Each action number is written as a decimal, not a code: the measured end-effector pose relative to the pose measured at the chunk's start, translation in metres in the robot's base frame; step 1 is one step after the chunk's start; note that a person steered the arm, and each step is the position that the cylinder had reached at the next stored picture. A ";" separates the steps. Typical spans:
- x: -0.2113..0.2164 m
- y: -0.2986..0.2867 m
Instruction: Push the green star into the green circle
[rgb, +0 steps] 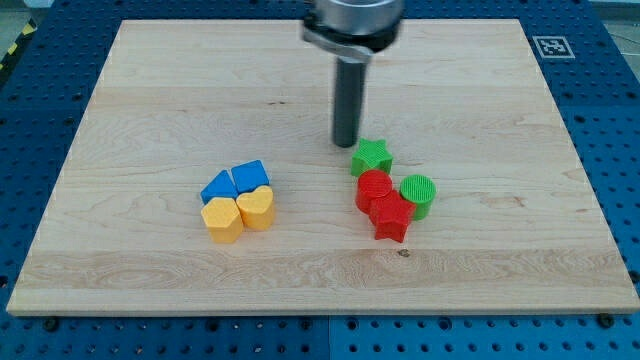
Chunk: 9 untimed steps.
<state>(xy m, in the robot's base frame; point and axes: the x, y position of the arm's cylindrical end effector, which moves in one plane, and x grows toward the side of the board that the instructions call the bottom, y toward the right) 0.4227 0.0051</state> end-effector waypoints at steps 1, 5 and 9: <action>0.000 -0.025; 0.022 0.071; 0.043 0.068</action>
<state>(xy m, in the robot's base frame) 0.4657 0.0733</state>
